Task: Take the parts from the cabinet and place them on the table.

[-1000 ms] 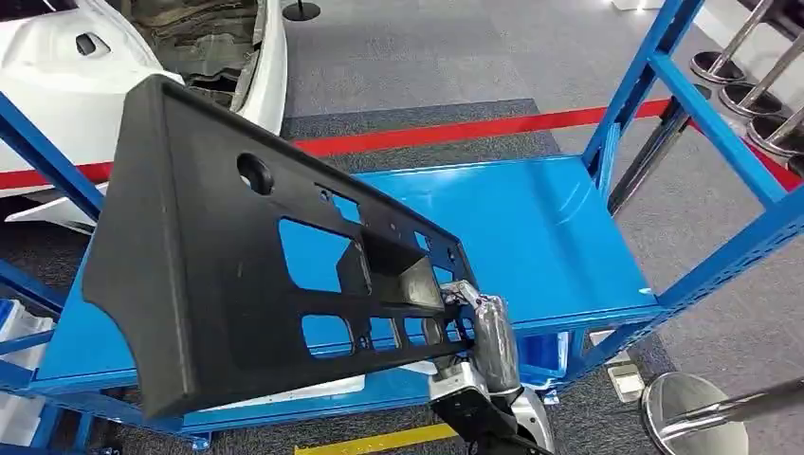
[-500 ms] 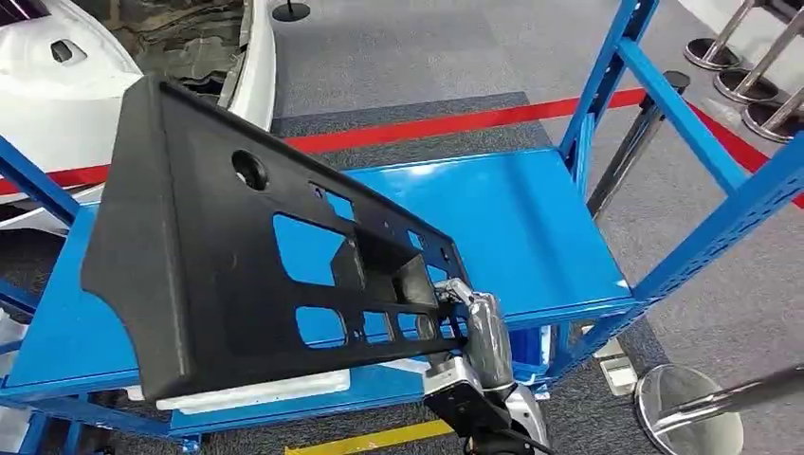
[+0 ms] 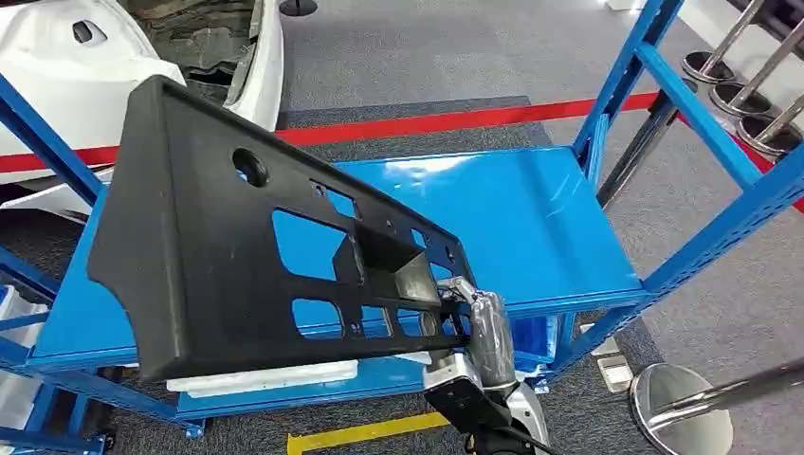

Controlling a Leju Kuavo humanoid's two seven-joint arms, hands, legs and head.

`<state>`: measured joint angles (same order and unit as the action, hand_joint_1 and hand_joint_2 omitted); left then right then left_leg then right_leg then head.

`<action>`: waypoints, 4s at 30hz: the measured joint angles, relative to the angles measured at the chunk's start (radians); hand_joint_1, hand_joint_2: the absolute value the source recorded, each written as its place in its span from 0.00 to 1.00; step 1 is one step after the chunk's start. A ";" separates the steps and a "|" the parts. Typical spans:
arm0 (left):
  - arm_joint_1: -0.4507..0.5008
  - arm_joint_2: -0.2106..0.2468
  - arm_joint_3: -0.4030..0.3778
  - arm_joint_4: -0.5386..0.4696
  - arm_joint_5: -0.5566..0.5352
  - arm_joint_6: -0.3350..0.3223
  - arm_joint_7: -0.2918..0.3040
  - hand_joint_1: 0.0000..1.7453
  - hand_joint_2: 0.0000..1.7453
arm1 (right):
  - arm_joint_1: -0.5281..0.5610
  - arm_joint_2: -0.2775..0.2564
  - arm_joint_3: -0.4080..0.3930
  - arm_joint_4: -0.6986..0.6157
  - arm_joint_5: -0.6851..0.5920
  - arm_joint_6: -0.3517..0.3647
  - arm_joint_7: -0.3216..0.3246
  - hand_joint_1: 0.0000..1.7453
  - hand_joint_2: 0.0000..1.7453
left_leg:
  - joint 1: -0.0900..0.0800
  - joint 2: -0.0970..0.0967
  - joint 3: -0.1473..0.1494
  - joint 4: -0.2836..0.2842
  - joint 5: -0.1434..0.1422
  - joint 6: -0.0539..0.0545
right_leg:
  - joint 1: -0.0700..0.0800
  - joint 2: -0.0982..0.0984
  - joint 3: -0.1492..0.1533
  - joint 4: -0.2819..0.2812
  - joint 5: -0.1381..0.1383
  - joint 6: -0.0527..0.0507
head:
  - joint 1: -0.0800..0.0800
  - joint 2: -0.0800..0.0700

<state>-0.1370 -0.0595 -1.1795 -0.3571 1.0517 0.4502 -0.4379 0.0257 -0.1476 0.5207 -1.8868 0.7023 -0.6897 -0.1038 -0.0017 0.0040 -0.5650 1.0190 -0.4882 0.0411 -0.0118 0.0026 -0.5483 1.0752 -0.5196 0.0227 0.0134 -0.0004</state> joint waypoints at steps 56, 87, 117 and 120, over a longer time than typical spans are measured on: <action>-0.008 -0.009 0.002 0.003 -0.002 -0.010 0.011 0.00 1.00 | -0.015 -0.002 0.026 0.016 0.040 -0.002 0.037 1.00 1.00 | 0.015 0.002 0.005 -0.008 -0.005 -0.011 | -0.007 -0.007 -0.111 0.126 -0.090 0.004 | 0.032 0.000; -0.006 -0.011 0.002 0.009 0.005 -0.010 0.006 0.00 1.00 | -0.007 0.003 0.027 0.016 0.031 -0.002 0.034 1.00 1.00 | 0.012 0.004 0.011 -0.010 -0.012 -0.010 | -0.004 -0.008 -0.130 0.155 -0.108 0.007 | 0.037 0.000; 0.003 -0.011 0.006 0.014 0.018 -0.016 -0.011 0.00 1.00 | -0.014 0.006 0.026 0.018 0.042 -0.002 0.027 1.00 1.00 | 0.012 0.006 0.041 -0.026 -0.023 -0.012 | -0.002 -0.007 -0.111 0.108 -0.087 -0.001 | -0.011 0.000; 0.004 -0.011 0.006 0.015 0.021 -0.012 -0.011 0.00 1.00 | -0.013 0.006 0.026 0.018 0.038 -0.002 0.027 1.00 1.00 | 0.010 0.007 0.003 -0.015 -0.003 -0.013 | -0.004 -0.007 -0.137 0.254 -0.128 0.008 | -0.011 0.000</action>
<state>-0.1335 -0.0706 -1.1730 -0.3422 1.0723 0.4383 -0.4494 0.0124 -0.1419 0.5467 -1.8688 0.7401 -0.6920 -0.0771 0.0081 0.0111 -0.5624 1.0040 -0.4910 0.0281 -0.0153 -0.0046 -0.6849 1.3295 -0.6478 0.0303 0.0023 -0.0004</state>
